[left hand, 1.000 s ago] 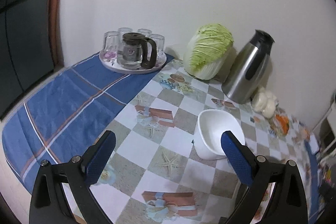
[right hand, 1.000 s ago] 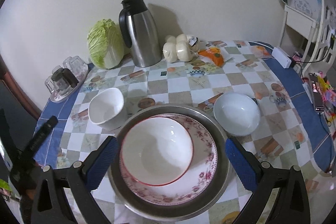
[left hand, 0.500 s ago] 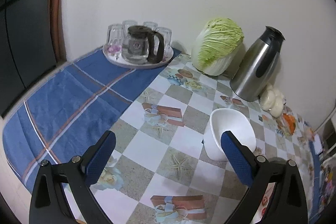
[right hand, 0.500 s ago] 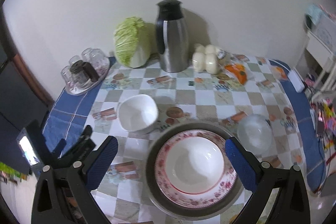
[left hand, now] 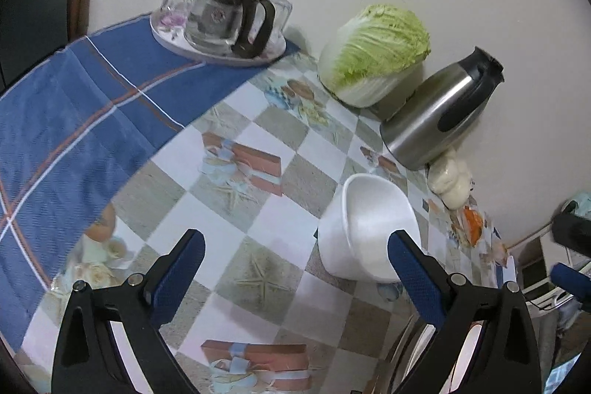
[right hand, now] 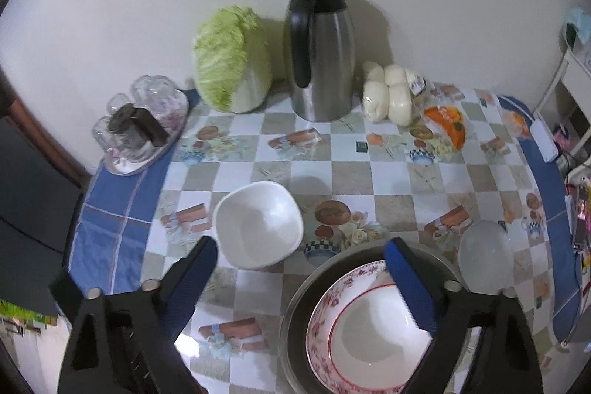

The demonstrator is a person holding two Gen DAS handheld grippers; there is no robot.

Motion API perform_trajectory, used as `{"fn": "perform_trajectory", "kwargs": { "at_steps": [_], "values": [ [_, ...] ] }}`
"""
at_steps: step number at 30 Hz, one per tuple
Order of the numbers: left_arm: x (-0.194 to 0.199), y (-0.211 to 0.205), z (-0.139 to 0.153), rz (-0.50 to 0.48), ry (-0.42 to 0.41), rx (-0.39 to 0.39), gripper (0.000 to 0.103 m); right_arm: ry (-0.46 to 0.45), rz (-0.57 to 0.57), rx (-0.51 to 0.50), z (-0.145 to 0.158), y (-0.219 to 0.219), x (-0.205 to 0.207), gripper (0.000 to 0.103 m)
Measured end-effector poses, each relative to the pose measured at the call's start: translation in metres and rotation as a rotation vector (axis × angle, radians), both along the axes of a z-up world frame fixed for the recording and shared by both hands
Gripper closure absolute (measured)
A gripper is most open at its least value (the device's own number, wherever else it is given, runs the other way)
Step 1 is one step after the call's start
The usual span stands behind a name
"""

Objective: Organize plates and bowls
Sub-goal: 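Move both tools away from the basin toward the white tub, then close both tools together on the white square tub's rim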

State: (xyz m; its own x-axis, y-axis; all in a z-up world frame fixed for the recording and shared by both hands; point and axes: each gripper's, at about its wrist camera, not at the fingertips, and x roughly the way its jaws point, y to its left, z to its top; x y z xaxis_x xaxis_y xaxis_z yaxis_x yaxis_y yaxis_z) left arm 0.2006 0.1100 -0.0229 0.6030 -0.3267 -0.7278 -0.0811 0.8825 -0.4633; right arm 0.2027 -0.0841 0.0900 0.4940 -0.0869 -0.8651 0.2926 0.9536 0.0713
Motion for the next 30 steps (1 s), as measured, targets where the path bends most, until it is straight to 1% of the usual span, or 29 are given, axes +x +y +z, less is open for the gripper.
{"fn": "perform_trajectory", "kwargs": {
  "at_steps": [4,6,7,8,9,10,12,13,14,15,17,19,20,22,24,25,26,27,29,30],
  "values": [
    [0.009,-0.003,-0.006,-0.012,0.023,-0.021,0.008,0.051,-0.025,0.026,-0.027,-0.007,0.018,0.024],
    [0.014,-0.003,-0.007,-0.015,0.02,-0.042,0.009,0.07,-0.029,0.033,-0.038,-0.009,0.026,0.035],
    [0.016,-0.003,-0.007,-0.015,0.019,-0.046,0.009,0.083,-0.027,0.029,-0.045,-0.009,0.031,0.037],
    [0.018,-0.003,-0.007,-0.017,0.019,-0.048,0.014,0.091,-0.026,0.023,-0.05,-0.009,0.035,0.042],
    [0.021,-0.003,-0.008,-0.019,0.021,-0.05,0.021,0.102,-0.024,0.019,-0.056,-0.009,0.039,0.049],
    [0.023,-0.004,-0.01,-0.022,0.027,-0.051,0.024,0.118,-0.019,0.02,-0.063,-0.009,0.043,0.052],
    [0.027,-0.006,-0.014,-0.027,0.037,-0.053,0.026,0.138,-0.008,0.029,-0.073,-0.008,0.049,0.063],
    [0.029,-0.008,-0.017,-0.033,0.043,-0.053,0.027,0.146,0.0,0.033,-0.078,-0.007,0.052,0.065],
    [0.031,-0.01,-0.019,-0.038,0.048,-0.055,0.029,0.149,0.005,0.031,-0.081,-0.006,0.054,0.068],
    [0.033,-0.012,-0.022,-0.044,0.056,-0.058,0.034,0.152,0.006,0.025,-0.084,-0.006,0.056,0.068],
    [0.036,-0.015,-0.028,-0.053,0.072,-0.065,0.039,0.159,0.009,0.01,-0.092,-0.005,0.06,0.068],
    [0.039,-0.019,-0.032,-0.064,0.08,-0.059,0.04,0.174,0.014,0.008,-0.099,-0.004,0.064,0.07],
    [0.04,-0.021,-0.033,-0.072,0.078,-0.055,0.041,0.183,0.018,0.005,-0.103,-0.003,0.066,0.073],
    [0.041,-0.024,-0.035,-0.083,0.076,-0.052,0.045,0.196,0.018,-0.002,-0.109,-0.003,0.069,0.074],
    [0.042,-0.029,-0.037,-0.096,0.077,-0.044,0.053,0.206,0.015,-0.005,-0.115,-0.005,0.072,0.075],
    [0.043,-0.031,-0.038,-0.1,0.079,-0.04,0.055,0.212,0.014,-0.003,-0.119,-0.005,0.074,0.077],
    [0.044,-0.033,-0.039,-0.105,0.082,-0.034,0.059,0.218,0.014,-0.001,-0.121,-0.006,0.075,0.078],
    [0.045,-0.036,-0.041,-0.113,0.085,-0.027,0.063,0.223,0.015,-0.001,-0.124,-0.006,0.076,0.079],
    [0.047,-0.041,-0.043,-0.129,0.087,-0.021,0.07,0.231,0.017,-0.002,-0.129,-0.006,0.079,0.079],
    [0.048,-0.043,-0.044,-0.137,0.088,-0.027,0.073,0.235,0.017,-0.001,-0.131,-0.006,0.08,0.082]
  ]
}}
